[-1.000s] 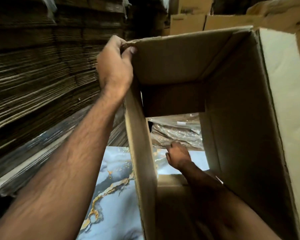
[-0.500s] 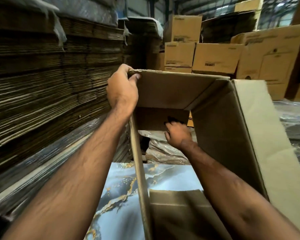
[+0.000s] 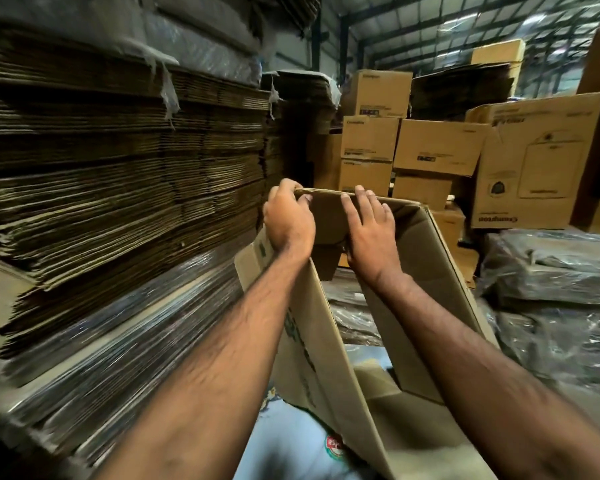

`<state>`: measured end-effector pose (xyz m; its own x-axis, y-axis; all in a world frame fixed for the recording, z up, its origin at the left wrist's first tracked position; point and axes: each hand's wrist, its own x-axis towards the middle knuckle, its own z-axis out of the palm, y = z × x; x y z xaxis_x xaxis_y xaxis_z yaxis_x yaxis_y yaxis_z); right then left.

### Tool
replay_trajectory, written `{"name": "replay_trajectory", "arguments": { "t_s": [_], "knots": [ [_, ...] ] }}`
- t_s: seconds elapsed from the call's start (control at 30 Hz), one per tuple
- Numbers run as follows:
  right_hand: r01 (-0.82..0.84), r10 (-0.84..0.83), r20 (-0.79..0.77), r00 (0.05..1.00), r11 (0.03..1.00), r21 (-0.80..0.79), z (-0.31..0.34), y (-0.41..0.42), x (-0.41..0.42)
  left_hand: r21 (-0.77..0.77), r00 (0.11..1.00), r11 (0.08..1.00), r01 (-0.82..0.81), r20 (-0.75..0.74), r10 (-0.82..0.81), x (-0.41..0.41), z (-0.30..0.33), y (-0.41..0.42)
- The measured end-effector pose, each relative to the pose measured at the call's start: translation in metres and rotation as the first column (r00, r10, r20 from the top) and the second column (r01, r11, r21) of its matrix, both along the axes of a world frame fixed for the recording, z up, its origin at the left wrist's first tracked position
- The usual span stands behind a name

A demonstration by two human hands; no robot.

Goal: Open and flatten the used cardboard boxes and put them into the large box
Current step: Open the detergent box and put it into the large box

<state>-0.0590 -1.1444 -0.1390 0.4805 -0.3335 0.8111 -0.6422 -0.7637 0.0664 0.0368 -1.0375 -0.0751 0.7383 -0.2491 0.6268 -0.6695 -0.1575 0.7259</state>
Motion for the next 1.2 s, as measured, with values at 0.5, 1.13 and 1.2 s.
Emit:
{"name": "replay_trajectory", "arguments": {
  "t_s": [0.5, 1.13, 1.2],
  "knots": [
    [-0.028, 0.008, 0.233, 0.972, 0.996, 0.085, 0.003, 0.061, -0.019, 0.82, 0.979, 0.567, -0.084, 0.174, -0.107, 0.028, 0.002, 0.081],
    [-0.22, 0.302, -0.135, 0.944, 0.878, 0.425, -0.077, 0.157, -0.026, 0.466, 0.675, 0.515, 0.72, -0.644, -0.361, 0.054, -0.109, 0.209],
    [-0.194, 0.327, -0.216, 0.92, 0.86, 0.473, -0.095, 0.165, -0.026, 0.236, 0.512, 0.567, 0.789, -0.762, -0.396, 0.048, -0.151, 0.219]
  ]
}}
